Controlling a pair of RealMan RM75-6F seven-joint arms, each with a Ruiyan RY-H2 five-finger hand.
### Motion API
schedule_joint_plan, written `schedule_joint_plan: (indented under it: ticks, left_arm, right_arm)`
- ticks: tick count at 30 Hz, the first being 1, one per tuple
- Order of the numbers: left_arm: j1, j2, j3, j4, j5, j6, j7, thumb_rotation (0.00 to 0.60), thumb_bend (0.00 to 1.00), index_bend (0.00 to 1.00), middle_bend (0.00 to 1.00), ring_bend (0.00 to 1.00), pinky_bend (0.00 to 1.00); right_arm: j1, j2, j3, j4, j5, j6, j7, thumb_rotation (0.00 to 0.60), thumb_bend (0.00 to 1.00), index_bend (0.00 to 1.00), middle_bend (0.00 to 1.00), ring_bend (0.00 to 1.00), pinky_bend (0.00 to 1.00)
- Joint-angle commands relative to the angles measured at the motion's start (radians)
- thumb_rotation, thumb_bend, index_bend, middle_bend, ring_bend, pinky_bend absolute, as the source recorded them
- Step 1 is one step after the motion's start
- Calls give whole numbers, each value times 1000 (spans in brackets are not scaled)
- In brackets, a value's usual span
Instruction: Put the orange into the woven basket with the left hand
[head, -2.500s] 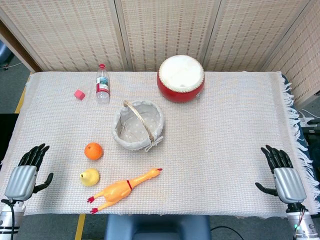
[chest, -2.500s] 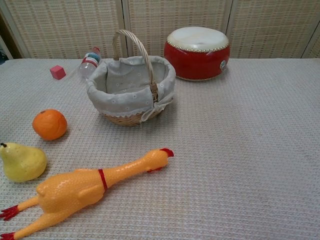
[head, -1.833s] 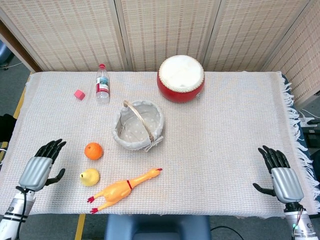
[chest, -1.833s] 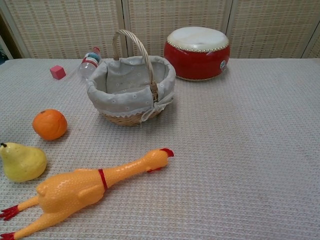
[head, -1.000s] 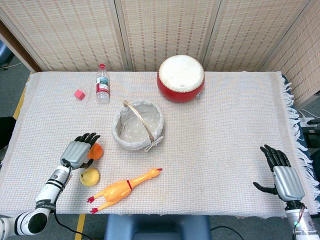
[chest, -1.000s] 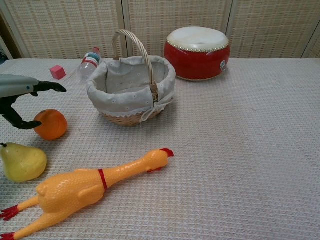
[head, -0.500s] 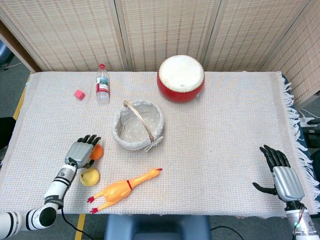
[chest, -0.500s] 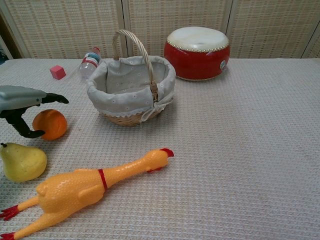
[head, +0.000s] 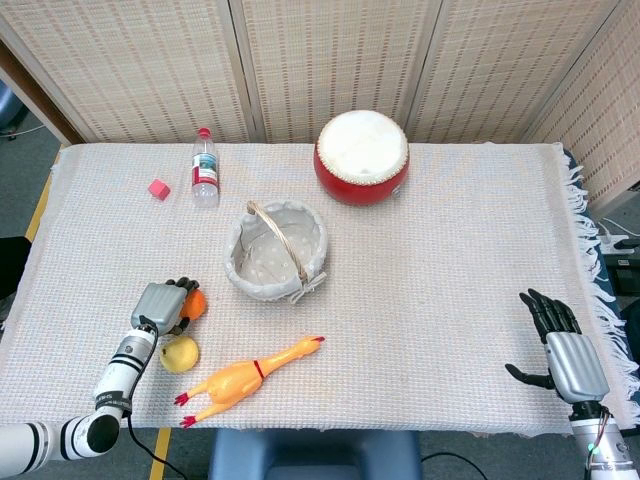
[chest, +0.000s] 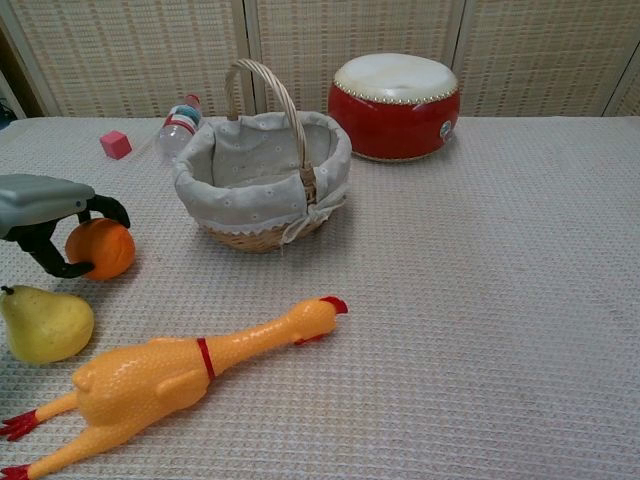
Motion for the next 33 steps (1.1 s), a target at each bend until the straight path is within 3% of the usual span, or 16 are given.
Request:
schedule_joint_plan:
  ticks: [1, 11, 20, 33]
  left_arm:
    - [8, 4, -7, -1, 17, 23, -14, 600, 633, 712, 658, 618, 749]
    - [29, 53, -110, -55, -15, 107, -113, 600, 643, 746, 680, 638, 748]
    - [62, 17, -213, -85, 15, 263, -215, 600, 641, 730, 672, 636, 734]
    - [56, 48, -241, -245, 84, 285, -204, 600, 640, 717, 665, 631, 733]
  right_arm:
    - [0, 1, 0, -1, 0, 0, 1, 600, 27, 0, 0, 0, 0]
    - [0, 2, 1, -1, -1, 2, 3, 600, 27, 0, 0, 0, 0]
    - [-1, 4, -1, -2, -5, 3, 6, 600, 27, 0, 0, 0, 0]
    - [-3, 3, -3, -5, -10, 9, 8, 600, 27, 0, 0, 0, 0]
